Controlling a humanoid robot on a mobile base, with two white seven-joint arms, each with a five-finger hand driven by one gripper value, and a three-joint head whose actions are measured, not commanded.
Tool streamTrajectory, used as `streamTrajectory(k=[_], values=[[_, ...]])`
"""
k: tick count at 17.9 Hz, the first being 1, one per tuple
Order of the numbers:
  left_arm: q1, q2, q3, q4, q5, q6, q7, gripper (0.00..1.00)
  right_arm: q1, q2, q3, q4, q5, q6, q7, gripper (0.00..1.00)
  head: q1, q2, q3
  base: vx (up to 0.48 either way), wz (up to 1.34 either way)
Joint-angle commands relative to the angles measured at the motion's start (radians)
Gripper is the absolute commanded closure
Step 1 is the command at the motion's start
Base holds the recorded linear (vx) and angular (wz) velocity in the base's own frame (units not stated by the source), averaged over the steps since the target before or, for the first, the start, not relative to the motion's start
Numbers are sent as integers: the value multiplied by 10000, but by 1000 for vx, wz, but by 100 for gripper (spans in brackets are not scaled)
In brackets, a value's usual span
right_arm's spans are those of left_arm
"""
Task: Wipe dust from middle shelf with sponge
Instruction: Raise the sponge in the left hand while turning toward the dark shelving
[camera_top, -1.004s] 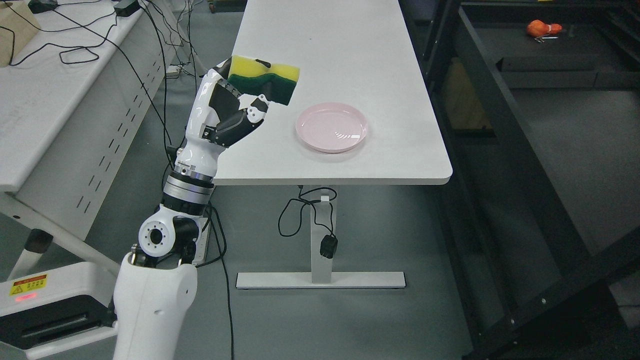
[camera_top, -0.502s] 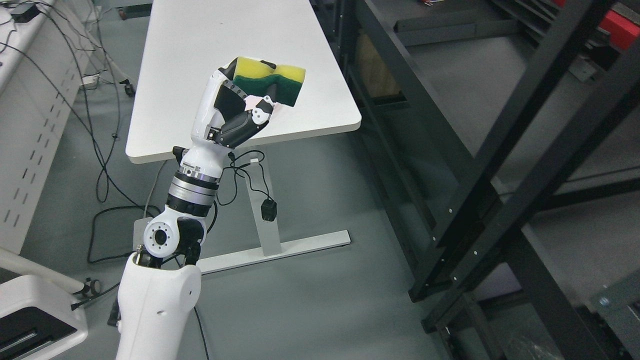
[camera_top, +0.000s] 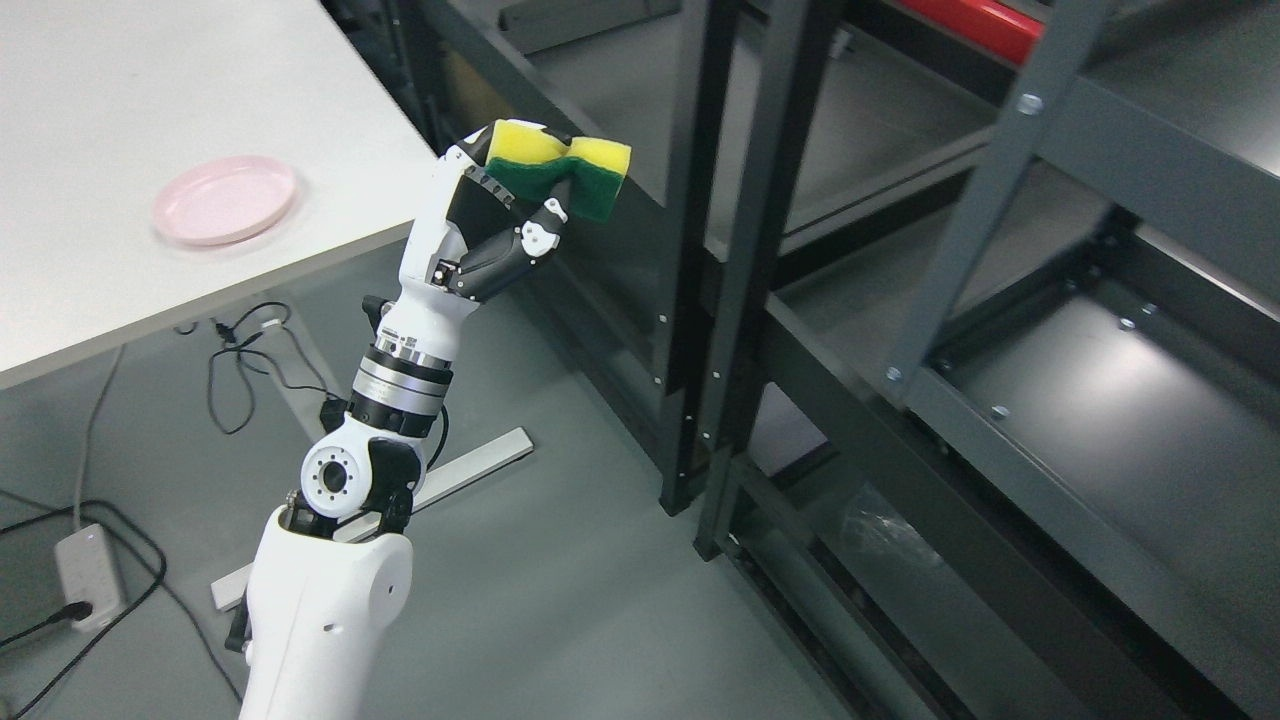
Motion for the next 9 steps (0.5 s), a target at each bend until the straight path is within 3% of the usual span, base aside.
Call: streamTrajectory(k=[1,9], values=[[-23,173,-1040,63,15,18,84,88,-1,-175,-3,-175,0,3,4,0,0,0,0,-194,-724],[-207,173,-2850,294,-291,18,100,88,-1,-175,-3,-175,0,3,4,0,0,0,0,-141,-697]])
